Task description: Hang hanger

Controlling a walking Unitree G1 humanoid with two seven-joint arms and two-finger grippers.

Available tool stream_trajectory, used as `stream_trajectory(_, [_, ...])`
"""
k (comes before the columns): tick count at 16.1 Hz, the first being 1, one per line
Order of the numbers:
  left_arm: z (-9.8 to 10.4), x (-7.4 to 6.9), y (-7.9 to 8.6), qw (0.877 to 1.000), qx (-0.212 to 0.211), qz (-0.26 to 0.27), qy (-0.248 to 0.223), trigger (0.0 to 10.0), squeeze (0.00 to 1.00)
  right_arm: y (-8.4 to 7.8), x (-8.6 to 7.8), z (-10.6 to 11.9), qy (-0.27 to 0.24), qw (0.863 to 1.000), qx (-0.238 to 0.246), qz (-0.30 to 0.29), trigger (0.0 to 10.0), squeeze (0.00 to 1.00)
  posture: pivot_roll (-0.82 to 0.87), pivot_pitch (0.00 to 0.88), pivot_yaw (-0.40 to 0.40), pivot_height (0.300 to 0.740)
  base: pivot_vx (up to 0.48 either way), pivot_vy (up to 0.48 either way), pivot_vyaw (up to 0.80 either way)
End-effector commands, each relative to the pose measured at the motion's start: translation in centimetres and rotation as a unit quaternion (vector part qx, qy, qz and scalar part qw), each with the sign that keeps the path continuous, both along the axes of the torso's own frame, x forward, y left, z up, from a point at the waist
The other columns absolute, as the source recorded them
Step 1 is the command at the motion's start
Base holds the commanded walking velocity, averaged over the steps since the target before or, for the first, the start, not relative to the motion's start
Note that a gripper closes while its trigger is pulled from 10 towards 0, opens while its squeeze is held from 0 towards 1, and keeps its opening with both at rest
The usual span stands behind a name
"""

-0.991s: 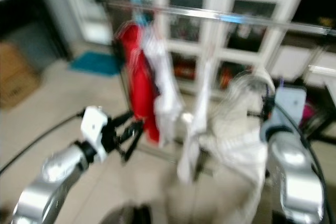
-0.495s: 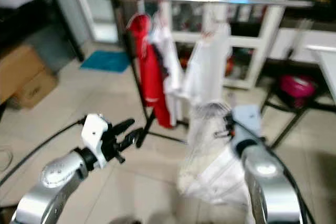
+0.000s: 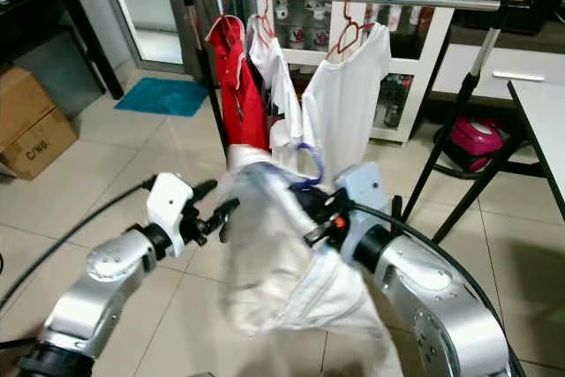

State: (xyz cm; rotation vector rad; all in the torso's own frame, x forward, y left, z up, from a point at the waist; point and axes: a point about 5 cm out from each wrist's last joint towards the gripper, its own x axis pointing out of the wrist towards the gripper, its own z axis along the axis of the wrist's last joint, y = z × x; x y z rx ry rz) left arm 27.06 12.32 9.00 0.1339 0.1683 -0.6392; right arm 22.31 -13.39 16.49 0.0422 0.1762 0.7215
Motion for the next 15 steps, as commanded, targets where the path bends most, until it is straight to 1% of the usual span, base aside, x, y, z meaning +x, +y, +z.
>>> stream_trajectory(1, [-1.3, 0.2, 0.1, 0.999, 0.035, 0.004, 0.013, 10.0, 0.0, 1.2, -0.7, 1.9, -0.025, 0.998, 0.032, 0.054, 0.0, 0.0, -0.1, 0.001, 0.074, 0.74, 0.0, 0.0, 0.0])
stream_trajectory(3, [-1.6, 0.5, 0.5, 0.999, 0.017, 0.03, 0.022, 0.0, 0.0, 1.5, -1.1, 2.5, -0.029, 0.996, 0.043, 0.078, 0.0, 0.0, -0.1, 0.0, 0.073, 0.74, 0.0, 0.0, 0.0])
stream_trajectory(4, [-1.6, 0.6, 0.6, 0.999, 0.02, 0.03, 0.02, 0.0, 0.0, 1.4, -1.0, 2.6, -0.029, 0.995, 0.049, 0.079, 0.0, 0.0, -0.1, 0.0, 0.07, 0.74, 0.0, 0.0, 0.0])
stream_trajectory(5, [-1.7, 0.8, 0.7, 0.999, 0.027, 0.03, 0.015, 0.0, 0.0, 1.1, -0.6, 2.9, -0.031, 0.995, 0.058, 0.075, 0.0, 0.0, -0.09, 0.0, 0.065, 0.74, 0.0, 0.0, 0.0])
stream_trajectory(7, [-1.7, 1.0, 1.0, 0.999, 0.031, 0.035, 0.008, 0.0, 0.0, 0.7, 0.0, 3.2, -0.033, 0.995, 0.061, 0.067, 0.0, 0.0, -0.09, 0.0, 0.056, 0.74, 0.0, 0.0, 0.0])
stream_trajectory(8, [-1.8, 0.9, 1.2, 0.999, 0.032, 0.039, 0.005, 0.0, 0.0, 0.5, 0.1, 3.4, -0.032, 0.995, 0.062, 0.068, 0.0, 0.0, -0.08, 0.0, 0.052, 0.74, 0.0, 0.0, 0.0])
stream_trajectory(11, [-2.2, 0.1, 1.6, 0.998, 0.037, 0.048, 0.009, 0.0, 0.0, -0.2, 0.2, 3.6, -0.026, 0.995, 0.066, 0.072, 0.0, 0.0, -0.07, 0.01, 0.045, 0.74, 0.0, 0.0, 0.0])
stream_trajectory(15, [-2.5, 0.1, 2.4, 0.997, 0.044, 0.062, 0.013, 0.0, 0.0, -0.8, 0.3, 4.1, -0.029, 0.994, 0.076, 0.071, 0.0, 0.0, -0.07, 0.023, 0.061, 0.74, 0.0, 0.0, 0.0])
